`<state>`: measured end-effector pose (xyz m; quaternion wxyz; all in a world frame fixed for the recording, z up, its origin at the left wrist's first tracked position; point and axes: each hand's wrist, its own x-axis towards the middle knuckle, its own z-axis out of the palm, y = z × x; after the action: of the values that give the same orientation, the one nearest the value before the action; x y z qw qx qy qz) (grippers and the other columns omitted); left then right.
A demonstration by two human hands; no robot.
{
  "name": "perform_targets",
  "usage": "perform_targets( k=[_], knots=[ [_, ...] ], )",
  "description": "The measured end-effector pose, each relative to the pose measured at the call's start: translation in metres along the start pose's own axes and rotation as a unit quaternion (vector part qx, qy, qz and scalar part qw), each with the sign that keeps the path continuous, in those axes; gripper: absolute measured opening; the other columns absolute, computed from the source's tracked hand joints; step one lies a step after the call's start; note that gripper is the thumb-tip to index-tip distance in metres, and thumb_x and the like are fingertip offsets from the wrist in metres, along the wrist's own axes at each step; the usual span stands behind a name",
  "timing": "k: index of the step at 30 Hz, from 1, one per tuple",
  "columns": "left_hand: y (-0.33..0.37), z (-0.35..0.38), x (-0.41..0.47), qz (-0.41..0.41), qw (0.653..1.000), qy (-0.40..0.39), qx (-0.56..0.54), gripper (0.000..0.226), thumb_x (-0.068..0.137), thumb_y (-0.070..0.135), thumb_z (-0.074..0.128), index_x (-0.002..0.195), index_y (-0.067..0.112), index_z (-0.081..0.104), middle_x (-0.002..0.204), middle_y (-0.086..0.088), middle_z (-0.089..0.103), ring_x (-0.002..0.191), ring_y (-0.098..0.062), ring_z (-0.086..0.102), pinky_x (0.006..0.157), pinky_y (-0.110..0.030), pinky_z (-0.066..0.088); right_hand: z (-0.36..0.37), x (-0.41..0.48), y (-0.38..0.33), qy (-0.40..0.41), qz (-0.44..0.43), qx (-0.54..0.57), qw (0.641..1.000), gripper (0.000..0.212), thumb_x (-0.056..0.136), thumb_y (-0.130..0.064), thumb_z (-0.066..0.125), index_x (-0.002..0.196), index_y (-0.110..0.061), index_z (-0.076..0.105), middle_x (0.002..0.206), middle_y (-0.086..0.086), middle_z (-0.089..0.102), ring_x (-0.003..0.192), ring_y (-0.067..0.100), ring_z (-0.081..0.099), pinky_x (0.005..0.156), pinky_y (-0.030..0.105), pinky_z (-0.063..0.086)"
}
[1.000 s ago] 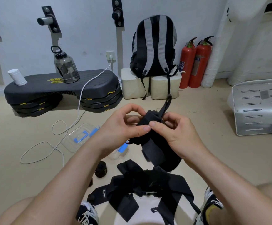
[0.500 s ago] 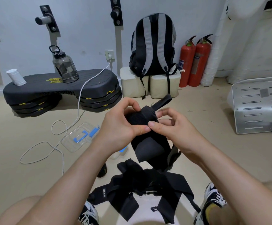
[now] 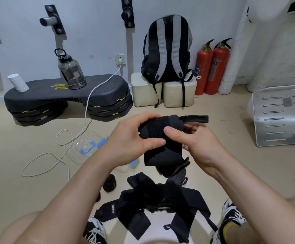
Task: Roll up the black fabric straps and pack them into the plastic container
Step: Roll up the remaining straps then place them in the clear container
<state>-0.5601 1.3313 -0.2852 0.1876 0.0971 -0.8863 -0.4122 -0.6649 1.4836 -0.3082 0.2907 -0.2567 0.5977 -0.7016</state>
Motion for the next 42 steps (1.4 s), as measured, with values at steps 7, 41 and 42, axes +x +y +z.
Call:
perform_targets(
  k=[7,41,42],
  knots=[
    [-0.008,-0.008,0.001,0.022,0.991,-0.097,0.088,0.049,0.073,0.018,0.076,0.12,0.027,0.066,0.109,0.01,0.067,0.104,-0.006,0.059,0.094,-0.026,0.046,-0.034,0.01,-0.026,-0.11,0.053,-0.106,0.987,0.067,0.066,-0.045,0.083,0.127,-0.03,0.061,0.112,0.004,0.07,0.102,0.011,0.069,0.092,0.031,0.052],
    [-0.004,0.033,-0.001,-0.02,0.992,0.054,-0.109,0.025,0.074,0.027,0.075,0.096,0.033,0.066,0.095,0.02,0.066,0.099,-0.004,0.062,0.095,-0.027,0.048,-0.052,0.012,-0.03,-0.068,-0.011,-0.164,0.984,0.013,0.089,-0.01,0.067,0.102,-0.012,0.07,0.088,0.009,0.069,0.078,0.013,0.067,0.071,0.022,0.056],
    [-0.003,0.035,-0.001,-0.037,0.993,0.025,-0.111,0.024,0.071,0.027,0.078,0.092,0.03,0.066,0.091,0.019,0.067,0.095,-0.006,0.063,0.095,-0.027,0.049,-0.052,0.012,-0.029,-0.072,-0.016,-0.168,0.983,0.017,0.089,-0.009,0.068,0.106,-0.011,0.069,0.091,0.011,0.069,0.079,0.012,0.067,0.069,0.02,0.054]
  ],
)
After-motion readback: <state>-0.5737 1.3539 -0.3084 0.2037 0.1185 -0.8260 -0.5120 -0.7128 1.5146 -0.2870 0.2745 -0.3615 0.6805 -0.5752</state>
